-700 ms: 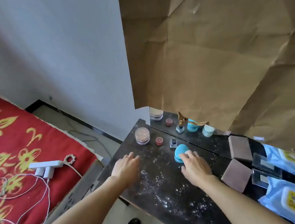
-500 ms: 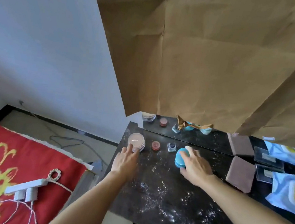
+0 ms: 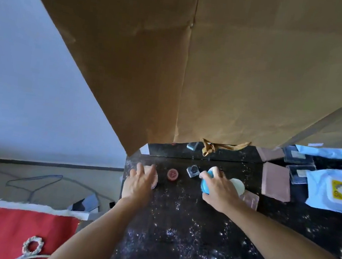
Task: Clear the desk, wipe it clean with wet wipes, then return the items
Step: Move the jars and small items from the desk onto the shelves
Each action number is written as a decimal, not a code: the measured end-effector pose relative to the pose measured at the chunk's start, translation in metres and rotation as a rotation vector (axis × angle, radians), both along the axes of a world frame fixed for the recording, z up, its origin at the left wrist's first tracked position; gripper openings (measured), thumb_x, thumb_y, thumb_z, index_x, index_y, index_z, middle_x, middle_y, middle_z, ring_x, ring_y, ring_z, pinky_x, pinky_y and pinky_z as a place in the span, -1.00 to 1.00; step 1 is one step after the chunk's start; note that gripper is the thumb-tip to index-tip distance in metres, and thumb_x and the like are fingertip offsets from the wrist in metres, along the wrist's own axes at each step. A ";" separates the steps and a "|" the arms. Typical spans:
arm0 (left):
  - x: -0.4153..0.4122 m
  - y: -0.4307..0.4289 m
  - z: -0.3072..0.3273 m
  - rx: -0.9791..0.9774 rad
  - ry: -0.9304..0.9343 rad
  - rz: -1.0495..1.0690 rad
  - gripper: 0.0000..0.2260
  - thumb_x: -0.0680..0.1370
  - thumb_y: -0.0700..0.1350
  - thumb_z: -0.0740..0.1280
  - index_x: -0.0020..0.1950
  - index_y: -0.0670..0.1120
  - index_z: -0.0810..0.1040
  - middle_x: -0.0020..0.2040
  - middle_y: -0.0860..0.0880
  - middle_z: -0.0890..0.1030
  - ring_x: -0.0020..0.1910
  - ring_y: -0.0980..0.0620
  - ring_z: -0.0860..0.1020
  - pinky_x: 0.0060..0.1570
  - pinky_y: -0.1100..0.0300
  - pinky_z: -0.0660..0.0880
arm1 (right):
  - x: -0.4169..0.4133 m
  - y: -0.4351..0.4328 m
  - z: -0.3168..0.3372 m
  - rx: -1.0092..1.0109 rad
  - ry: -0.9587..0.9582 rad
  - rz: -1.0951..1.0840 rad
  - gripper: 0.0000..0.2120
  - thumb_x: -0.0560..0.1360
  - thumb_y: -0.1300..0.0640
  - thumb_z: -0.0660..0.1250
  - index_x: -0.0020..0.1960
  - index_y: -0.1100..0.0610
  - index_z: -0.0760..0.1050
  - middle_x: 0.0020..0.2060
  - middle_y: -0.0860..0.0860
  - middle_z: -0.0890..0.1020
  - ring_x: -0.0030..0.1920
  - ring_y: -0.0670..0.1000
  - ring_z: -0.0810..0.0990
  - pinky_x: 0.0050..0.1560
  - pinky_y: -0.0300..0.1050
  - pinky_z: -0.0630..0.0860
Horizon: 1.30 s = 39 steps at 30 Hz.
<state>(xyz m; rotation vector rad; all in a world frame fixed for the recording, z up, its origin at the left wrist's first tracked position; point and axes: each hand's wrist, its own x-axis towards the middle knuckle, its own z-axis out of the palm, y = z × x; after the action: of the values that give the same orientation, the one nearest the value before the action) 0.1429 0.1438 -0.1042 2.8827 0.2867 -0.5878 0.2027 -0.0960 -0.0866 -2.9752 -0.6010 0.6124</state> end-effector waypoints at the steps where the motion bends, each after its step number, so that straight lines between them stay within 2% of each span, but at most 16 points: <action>1: 0.000 -0.001 0.003 -0.007 -0.009 0.004 -0.38 0.42 -0.17 0.40 0.36 0.06 0.15 0.26 -0.15 0.29 0.17 -0.17 0.39 0.06 -0.01 0.53 | -0.001 -0.001 0.002 0.014 -0.001 -0.008 -0.51 0.41 0.02 0.43 0.24 -0.06 0.29 0.21 0.01 0.32 0.14 0.05 0.46 0.02 -0.11 0.53; 4: -0.003 -0.007 0.017 0.003 -0.058 -0.002 -0.44 0.44 -0.06 0.42 0.32 0.03 0.18 0.23 -0.13 0.30 0.16 -0.14 0.40 -0.02 0.04 0.56 | -0.011 -0.009 0.009 0.061 -0.023 0.006 -0.51 0.38 -0.01 0.43 0.23 -0.05 0.32 0.17 -0.01 0.34 0.12 0.04 0.46 -0.07 -0.13 0.51; 7: -0.010 -0.023 0.038 0.001 -0.094 -0.062 -0.40 0.45 0.03 0.41 0.36 0.04 0.15 0.24 -0.12 0.30 0.17 -0.12 0.42 0.00 0.05 0.55 | -0.027 -0.024 0.022 0.112 -0.038 0.017 -0.49 0.36 -0.03 0.43 0.23 -0.05 0.32 0.16 -0.02 0.35 0.10 0.01 0.45 -0.08 -0.15 0.53; 13: -0.043 -0.083 0.072 0.006 -0.122 -0.140 -0.40 0.47 -0.01 0.38 0.37 0.09 0.11 0.27 -0.11 0.30 0.17 -0.13 0.44 0.00 0.03 0.55 | -0.078 -0.091 0.048 0.139 -0.082 -0.027 -0.44 0.32 -0.07 0.42 0.25 -0.05 0.30 0.18 -0.03 0.35 0.14 0.02 0.42 -0.03 -0.09 0.53; 16: -0.065 -0.128 0.082 0.012 -0.142 -0.196 -0.46 0.45 0.01 0.39 0.33 0.06 0.20 0.27 -0.10 0.27 0.15 -0.12 0.45 -0.03 0.00 0.53 | -0.114 -0.142 0.059 0.143 -0.121 -0.080 -0.41 0.29 -0.06 0.41 0.26 -0.03 0.30 0.18 -0.03 0.35 0.14 0.04 0.44 -0.03 -0.08 0.54; 22: -0.110 -0.246 0.099 -0.021 -0.182 -0.365 -0.42 0.44 0.06 0.40 0.35 0.07 0.19 0.23 -0.07 0.31 0.16 -0.10 0.45 -0.01 0.01 0.52 | -0.191 -0.261 0.077 0.138 -0.180 -0.265 -0.40 0.24 -0.05 0.41 0.22 -0.03 0.30 0.11 -0.02 0.39 0.10 0.05 0.46 -0.04 -0.06 0.54; 25: -0.122 -0.306 0.108 -0.041 -0.178 -0.465 -0.37 0.42 0.10 0.41 0.37 0.08 0.16 0.30 -0.11 0.27 0.19 -0.13 0.44 0.02 -0.03 0.51 | -0.220 -0.316 0.086 0.114 -0.204 -0.363 -0.42 0.23 -0.03 0.40 0.21 -0.04 0.30 0.09 -0.03 0.41 0.10 0.06 0.47 -0.03 -0.05 0.52; 29: -0.118 -0.379 0.123 -0.053 -0.218 -0.591 -0.40 0.43 0.07 0.38 0.38 0.08 0.18 0.24 -0.07 0.30 0.19 -0.12 0.45 -0.02 0.00 0.50 | -0.240 -0.385 0.098 0.100 -0.247 -0.471 -0.42 0.26 -0.03 0.40 0.23 -0.02 0.30 0.11 -0.01 0.40 0.11 0.08 0.44 -0.01 -0.05 0.50; 33: -0.099 -0.445 0.130 -0.069 -0.261 -0.691 -0.42 0.42 0.07 0.39 0.36 0.09 0.22 0.22 -0.05 0.32 0.19 -0.09 0.45 0.00 0.01 0.51 | -0.246 -0.446 0.103 0.095 -0.262 -0.587 -0.40 0.29 -0.03 0.41 0.27 -0.03 0.26 0.12 -0.02 0.38 0.11 0.03 0.42 -0.08 -0.10 0.50; 39: -0.048 -0.549 0.125 -0.099 -0.269 -0.818 -0.43 0.44 0.09 0.39 0.35 0.07 0.20 0.22 -0.06 0.32 0.18 -0.11 0.45 0.03 0.01 0.49 | -0.219 -0.536 0.099 0.052 -0.265 -0.671 -0.41 0.32 -0.06 0.37 0.29 -0.03 0.26 0.15 -0.04 0.38 0.11 0.01 0.40 -0.03 -0.15 0.46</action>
<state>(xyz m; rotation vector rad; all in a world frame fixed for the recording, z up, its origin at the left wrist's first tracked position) 0.0946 -0.4051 0.0204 2.8397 -0.9628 -0.2850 -0.0160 -0.6320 0.0124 -2.9437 0.3752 0.1435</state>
